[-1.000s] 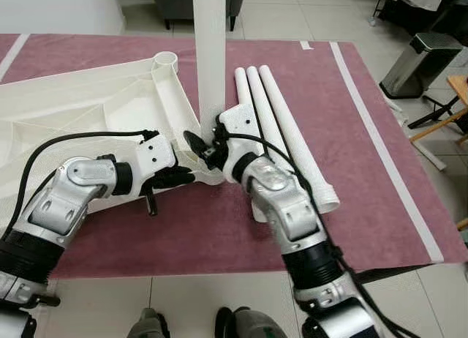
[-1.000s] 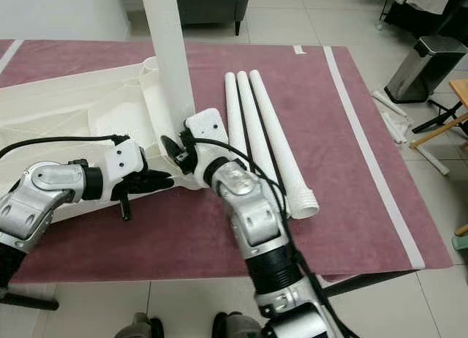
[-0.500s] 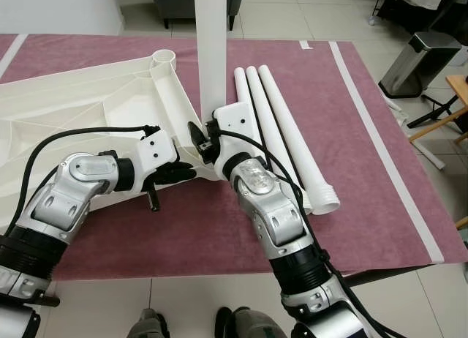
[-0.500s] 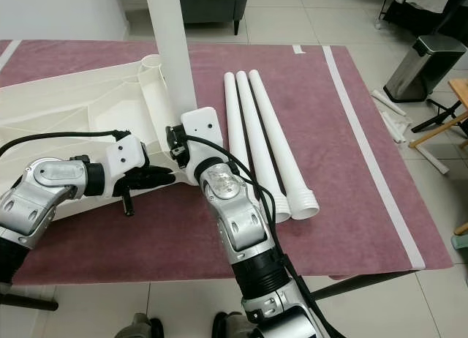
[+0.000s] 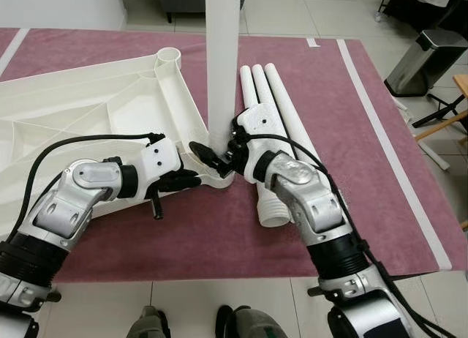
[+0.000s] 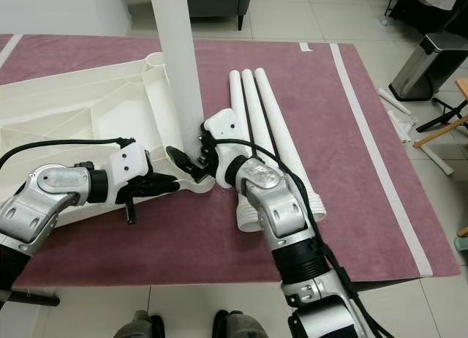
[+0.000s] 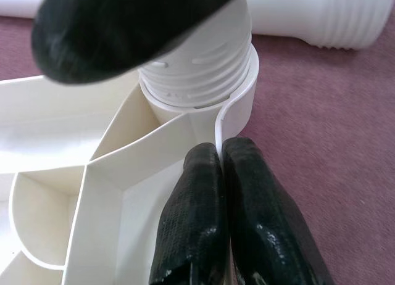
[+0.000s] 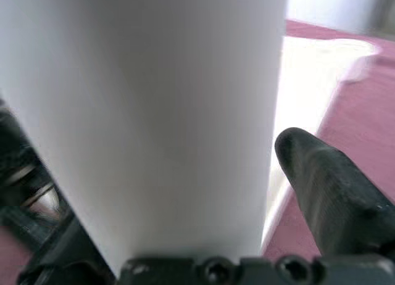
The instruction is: Building children table
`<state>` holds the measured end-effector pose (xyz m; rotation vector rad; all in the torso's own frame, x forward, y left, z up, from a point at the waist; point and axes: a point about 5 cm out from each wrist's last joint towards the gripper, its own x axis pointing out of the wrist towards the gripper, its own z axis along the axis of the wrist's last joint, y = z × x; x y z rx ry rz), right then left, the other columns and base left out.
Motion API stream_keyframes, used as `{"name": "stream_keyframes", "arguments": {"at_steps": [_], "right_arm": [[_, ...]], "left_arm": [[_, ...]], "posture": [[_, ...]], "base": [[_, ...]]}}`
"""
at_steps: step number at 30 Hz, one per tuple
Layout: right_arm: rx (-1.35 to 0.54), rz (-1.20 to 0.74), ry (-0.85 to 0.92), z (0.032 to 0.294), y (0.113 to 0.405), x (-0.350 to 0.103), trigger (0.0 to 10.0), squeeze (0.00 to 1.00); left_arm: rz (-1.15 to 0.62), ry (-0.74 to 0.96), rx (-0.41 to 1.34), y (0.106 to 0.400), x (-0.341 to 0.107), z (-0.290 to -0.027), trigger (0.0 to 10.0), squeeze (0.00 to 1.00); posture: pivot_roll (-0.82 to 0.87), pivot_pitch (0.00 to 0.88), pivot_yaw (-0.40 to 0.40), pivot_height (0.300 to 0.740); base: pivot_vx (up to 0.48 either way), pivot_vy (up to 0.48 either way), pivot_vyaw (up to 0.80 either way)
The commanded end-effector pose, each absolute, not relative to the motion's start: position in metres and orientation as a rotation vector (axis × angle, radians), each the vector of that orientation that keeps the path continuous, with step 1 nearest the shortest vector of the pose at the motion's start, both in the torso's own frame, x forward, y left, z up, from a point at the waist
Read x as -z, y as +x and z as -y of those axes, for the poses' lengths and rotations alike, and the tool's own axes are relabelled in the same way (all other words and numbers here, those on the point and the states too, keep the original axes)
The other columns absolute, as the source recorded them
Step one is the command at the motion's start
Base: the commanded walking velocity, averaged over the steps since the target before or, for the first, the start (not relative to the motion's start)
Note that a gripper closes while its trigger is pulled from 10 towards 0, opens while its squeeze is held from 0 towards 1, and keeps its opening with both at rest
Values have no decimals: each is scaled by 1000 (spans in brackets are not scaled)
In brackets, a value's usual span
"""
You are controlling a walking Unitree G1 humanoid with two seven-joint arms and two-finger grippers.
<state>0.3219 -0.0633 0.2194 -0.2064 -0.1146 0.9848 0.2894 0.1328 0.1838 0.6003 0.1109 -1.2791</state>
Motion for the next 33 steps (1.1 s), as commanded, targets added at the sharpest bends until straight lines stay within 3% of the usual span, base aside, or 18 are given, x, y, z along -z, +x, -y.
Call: {"name": "stream_keyframes", "arguments": {"at_steps": [1, 2, 3, 4, 5, 17, 23, 28, 30, 33], "right_arm": [[-1056, 149, -195, 62, 321, -227, 9961, 0], [-1084, 146, -195, 64, 322, -228, 9961, 0], [-1106, 145, -198, 66, 323, -228, 4588, 0], [-1106, 145, -198, 66, 323, -228, 4588, 0], [-1125, 141, -206, 67, 324, -228, 0, 0], [-1192, 101, -179, 62, 318, -217, 0, 0], [-1100, 67, -166, 52, 314, -203, 0, 0], [-888, 20, -205, 46, 322, -189, 0, 0], [-667, -48, -239, 46, 331, -174, 0, 0], [-534, -96, -242, 46, 335, -164, 0, 0]], "left_arm": [[-94, 602, 1481, 273, -183, -121, 0, 0], [-96, 604, 1485, 271, -183, -122, 0, 0], [-98, 605, 1486, 270, -183, -122, 0, 0], [-98, 605, 1486, 270, -183, -122, 0, 0], [-100, 605, 1483, 270, -183, -123, 0, 0], [-94, 598, 1461, 272, -183, -122, 0, 0], [-85, 590, 1450, 274, -184, -119, 0, 0], [-76, 582, 1441, 276, -185, -117, 0, 0], [-64, 573, 1433, 279, -187, -114, 0, 0], [-56, 568, 1430, 280, -189, -112, 0, 0]], "posture": [[93, 163, -22, 740], [94, 162, -23, 740], [99, 160, -25, 740], [99, 160, -25, 740], [103, 158, -27, 740], [106, 152, -29, 740], [99, 152, -26, 740], [95, 157, -26, 740], [94, 162, -27, 740], [94, 164, -26, 740]], "base": [[0, 0, 0], [0, 0, 0], [0, 0, 0], [0, 0, 0], [0, 0, 0], [0, 0, 0], [0, 0, 0], [0, 0, 0], [0, 0, 0], [0, 0, 0]]}}
